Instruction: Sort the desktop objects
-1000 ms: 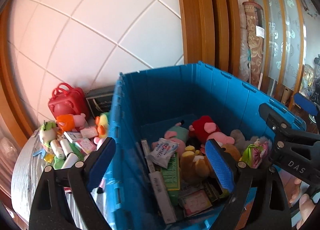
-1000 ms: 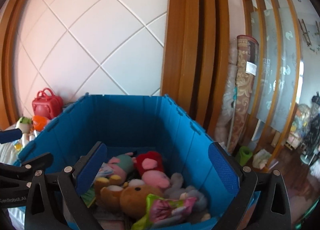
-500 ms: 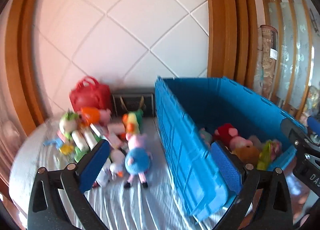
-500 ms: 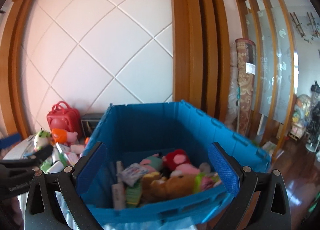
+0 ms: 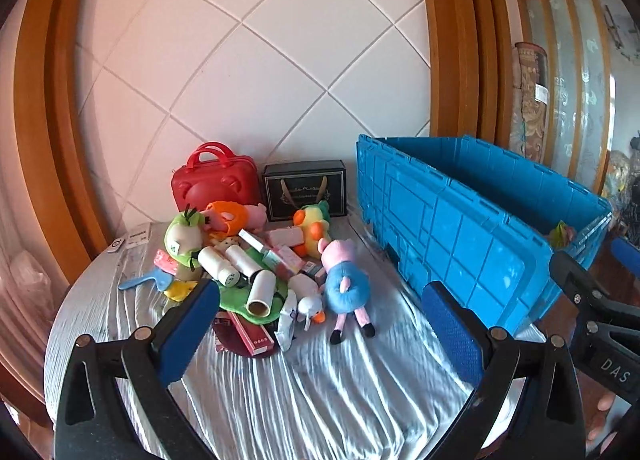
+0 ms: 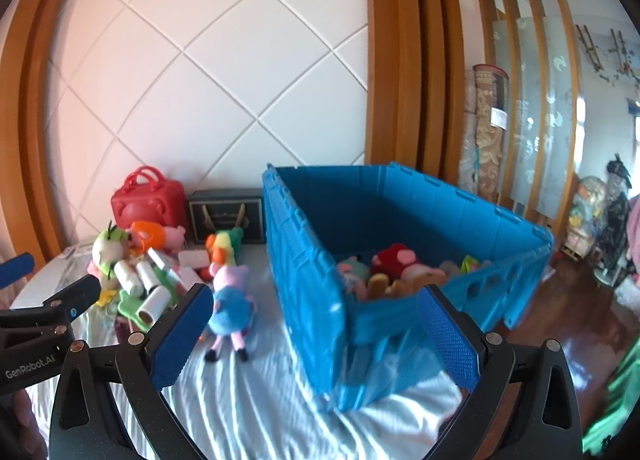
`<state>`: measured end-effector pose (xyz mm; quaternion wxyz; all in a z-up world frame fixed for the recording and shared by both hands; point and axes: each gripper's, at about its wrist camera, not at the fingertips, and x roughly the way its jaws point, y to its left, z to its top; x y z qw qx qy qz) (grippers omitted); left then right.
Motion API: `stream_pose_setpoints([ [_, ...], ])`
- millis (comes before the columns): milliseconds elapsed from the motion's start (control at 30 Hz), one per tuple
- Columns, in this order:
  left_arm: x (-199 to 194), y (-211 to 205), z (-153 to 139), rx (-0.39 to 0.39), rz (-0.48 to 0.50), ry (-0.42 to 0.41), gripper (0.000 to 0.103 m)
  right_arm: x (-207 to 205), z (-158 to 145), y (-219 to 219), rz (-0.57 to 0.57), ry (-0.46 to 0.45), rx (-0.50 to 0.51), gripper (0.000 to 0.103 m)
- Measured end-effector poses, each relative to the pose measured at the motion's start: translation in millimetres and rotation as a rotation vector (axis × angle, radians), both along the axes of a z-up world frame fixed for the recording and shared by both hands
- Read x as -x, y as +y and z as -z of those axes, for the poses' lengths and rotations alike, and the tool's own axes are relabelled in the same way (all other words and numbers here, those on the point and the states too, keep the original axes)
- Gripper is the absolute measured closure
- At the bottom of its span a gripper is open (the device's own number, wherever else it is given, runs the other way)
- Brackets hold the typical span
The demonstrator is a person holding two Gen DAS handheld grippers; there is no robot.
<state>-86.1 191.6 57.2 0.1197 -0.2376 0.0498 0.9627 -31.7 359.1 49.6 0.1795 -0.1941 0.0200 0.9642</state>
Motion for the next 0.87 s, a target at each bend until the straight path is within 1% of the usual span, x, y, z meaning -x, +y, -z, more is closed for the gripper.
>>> stream_pose_setpoints([
  [167, 0, -17, 9, 0.002, 0.03, -0.043, 0.001, -1, 4, -17, 0.05, -0.05, -0.004, 0.0],
  [267, 1, -26, 14, -0.009, 0.042, -0.065, 0.001, -4, 4, -20, 0.071, -0.056, -0.009, 0.0],
  [433, 3, -29, 21, 0.001, 0.051, -0.087, 0.001, -7, 5, -19, 0.099, -0.056, -0.006, 0.0],
  [633, 4, -29, 22, 0.007, 0.05, -0.08, 0.001, -5, 6, -11, 0.108, -0.057, 0.004, 0.0],
  [767, 7, -27, 22, 0.008, 0.067, -0.075, 0.001, -1, 8, -8, 0.113, -0.062, -0.001, 0.0],
  [867, 4, -24, 20, 0.018, 0.073, -0.044, 0.001, 2, 9, -4, 0.119, -0.065, 0.006, 0.0],
])
